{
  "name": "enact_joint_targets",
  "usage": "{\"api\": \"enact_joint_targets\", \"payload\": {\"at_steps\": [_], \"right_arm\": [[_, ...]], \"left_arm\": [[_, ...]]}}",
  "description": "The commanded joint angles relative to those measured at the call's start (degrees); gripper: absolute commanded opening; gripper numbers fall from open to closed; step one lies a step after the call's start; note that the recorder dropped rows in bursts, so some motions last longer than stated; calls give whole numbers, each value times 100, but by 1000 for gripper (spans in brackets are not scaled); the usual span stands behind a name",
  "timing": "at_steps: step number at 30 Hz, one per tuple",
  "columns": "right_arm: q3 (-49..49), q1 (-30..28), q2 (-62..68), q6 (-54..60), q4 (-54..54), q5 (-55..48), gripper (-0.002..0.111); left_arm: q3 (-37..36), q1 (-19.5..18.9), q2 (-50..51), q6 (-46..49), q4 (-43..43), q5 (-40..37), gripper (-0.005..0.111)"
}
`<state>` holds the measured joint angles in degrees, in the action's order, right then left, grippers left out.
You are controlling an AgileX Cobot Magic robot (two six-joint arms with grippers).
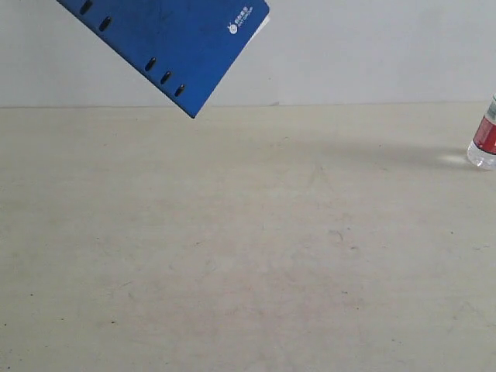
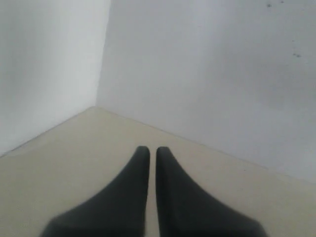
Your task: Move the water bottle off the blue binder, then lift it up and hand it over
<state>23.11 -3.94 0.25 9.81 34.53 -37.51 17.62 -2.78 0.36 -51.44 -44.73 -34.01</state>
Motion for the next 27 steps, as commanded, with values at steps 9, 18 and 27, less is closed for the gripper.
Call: {"api": "enact_joint_targets", "payload": {"at_steps": [9, 18, 27], "right_arm": [[-2311, -16, 590, 1571, 408, 3172, 0], [-2311, -7, 958, 864, 699, 2584, 0], [-2311, -7, 958, 11, 829, 2571, 0]], "left_arm": [[-1328, 5, 145, -10, 1076, 1738, 5], [-1762, 5, 145, -488, 1344, 2945, 5], [-1762, 5, 145, -457, 1343, 2945, 5]]}}
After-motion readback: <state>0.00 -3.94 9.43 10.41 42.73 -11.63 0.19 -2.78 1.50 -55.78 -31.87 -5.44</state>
